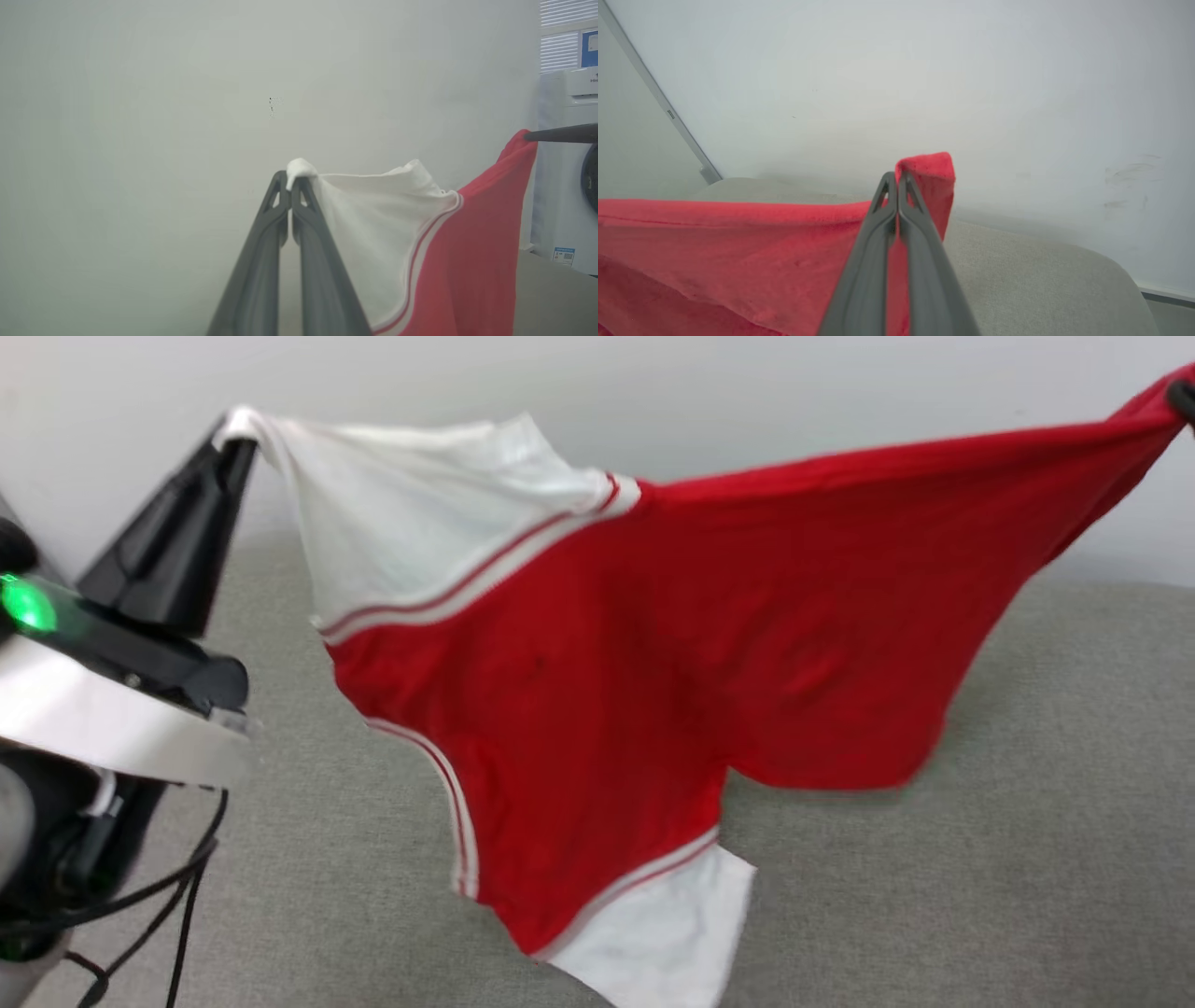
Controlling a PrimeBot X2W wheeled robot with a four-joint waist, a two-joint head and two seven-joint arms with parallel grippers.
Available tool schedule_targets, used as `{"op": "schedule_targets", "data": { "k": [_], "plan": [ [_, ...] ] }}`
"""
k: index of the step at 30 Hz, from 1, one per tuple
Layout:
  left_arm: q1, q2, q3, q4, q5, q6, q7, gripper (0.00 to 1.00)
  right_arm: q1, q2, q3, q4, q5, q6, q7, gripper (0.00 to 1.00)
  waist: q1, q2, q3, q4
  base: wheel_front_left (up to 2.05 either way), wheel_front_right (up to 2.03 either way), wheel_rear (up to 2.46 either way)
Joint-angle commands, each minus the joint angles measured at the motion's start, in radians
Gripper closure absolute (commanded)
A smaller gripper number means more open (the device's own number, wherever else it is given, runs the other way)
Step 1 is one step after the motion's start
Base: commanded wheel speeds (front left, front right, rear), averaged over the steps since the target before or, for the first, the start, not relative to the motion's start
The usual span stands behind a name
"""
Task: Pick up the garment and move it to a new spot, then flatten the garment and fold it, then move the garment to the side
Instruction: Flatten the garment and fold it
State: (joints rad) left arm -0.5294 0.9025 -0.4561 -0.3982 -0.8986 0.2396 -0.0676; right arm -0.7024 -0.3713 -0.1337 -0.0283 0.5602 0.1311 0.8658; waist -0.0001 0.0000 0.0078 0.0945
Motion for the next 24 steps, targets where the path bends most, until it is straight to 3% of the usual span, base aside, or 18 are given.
{"op": "schedule_targets", "data": {
  "k": [1,13,19,24],
  "plan": [
    [-0.014,0.002,0.009,-0.005,0.002,0.007,-0.007,1.0,-0.017,0.007,-0.008,-0.011,0.003,-0.001,-0.01,1.0,0.0001,0.0,-0.002,-0.009,0.0,0.0,0.0],
    [-0.165,0.024,0.129,-0.027,0.042,0.052,-0.057,1.0,-0.069,0.063,-0.027,-0.166,-0.005,-0.001,-0.089,1.0,0.0001,0.0,0.065,-0.056,0.0,0.0,0.0],
    [-0.283,0.053,0.16,-0.012,0.061,0.033,-0.033,1.0,-0.136,0.078,-0.041,-0.198,-0.034,-0.001,-0.124,1.0,0.0001,0.0,0.147,-0.068,0.0,0.0,0.0],
    [-0.409,0.077,0.158,0.04,0.064,-0.021,0.013,1.0,-0.208,0.085,-0.051,-0.216,-0.075,-0.001,-0.139,1.0,0.0001,0.0,0.238,-0.071,0.0,0.0,0.0]
  ]
}}
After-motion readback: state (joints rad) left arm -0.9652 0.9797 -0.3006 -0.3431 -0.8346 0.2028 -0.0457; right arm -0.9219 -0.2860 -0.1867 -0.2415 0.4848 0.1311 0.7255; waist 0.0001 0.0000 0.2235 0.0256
